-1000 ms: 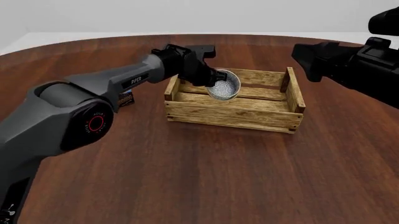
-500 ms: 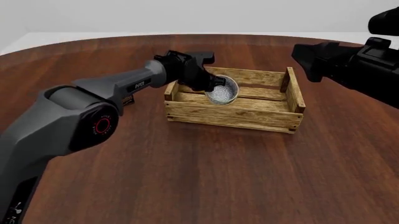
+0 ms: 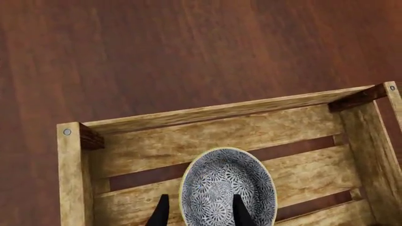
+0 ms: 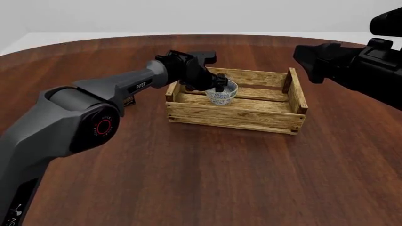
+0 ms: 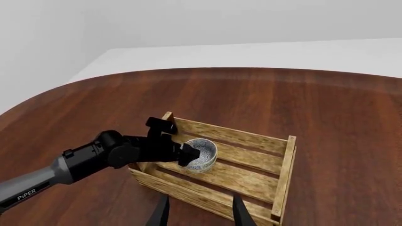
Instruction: Stack the right bowl on the left bowl and place them in the tray.
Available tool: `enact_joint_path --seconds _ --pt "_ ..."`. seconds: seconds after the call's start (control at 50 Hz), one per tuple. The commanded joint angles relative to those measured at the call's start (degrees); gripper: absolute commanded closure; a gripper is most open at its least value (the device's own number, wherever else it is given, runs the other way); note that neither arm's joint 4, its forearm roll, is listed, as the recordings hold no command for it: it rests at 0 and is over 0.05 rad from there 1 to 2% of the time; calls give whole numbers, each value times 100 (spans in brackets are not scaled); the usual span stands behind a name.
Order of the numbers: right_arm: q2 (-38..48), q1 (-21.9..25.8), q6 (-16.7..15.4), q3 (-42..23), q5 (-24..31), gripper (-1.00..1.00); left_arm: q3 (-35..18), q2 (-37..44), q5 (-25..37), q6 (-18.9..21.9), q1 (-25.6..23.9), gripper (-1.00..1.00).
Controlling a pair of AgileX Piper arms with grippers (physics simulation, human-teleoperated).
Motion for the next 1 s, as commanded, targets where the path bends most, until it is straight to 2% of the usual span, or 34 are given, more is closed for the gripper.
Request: enact_joint_path --seconds 0.02,0.2,0.3,0.36,0.7,0.88,1.0 --pt "-57 -5 -20 -8 42 -100 -216 -282 348 29 -216 -100" --pt "-72 18 -27 -13 69 -100 -56 -523 329 91 -207 -100" --pt "-68 20 -33 -6 57 -100 241 -872 223 128 -211 -100" --pt "-56 36 -26 0 46 -100 563 -1143 58 115 -216 -100" --pt "-129 64 -55 19 87 -100 1539 -2007 -392 83 -179 -100" --pt "-174 93 -70 25 132 -100 2397 -2745 -802 38 -176 -100" --pt "-176 90 -65 23 135 -100 2785 -3078 -969 68 -147 -100"
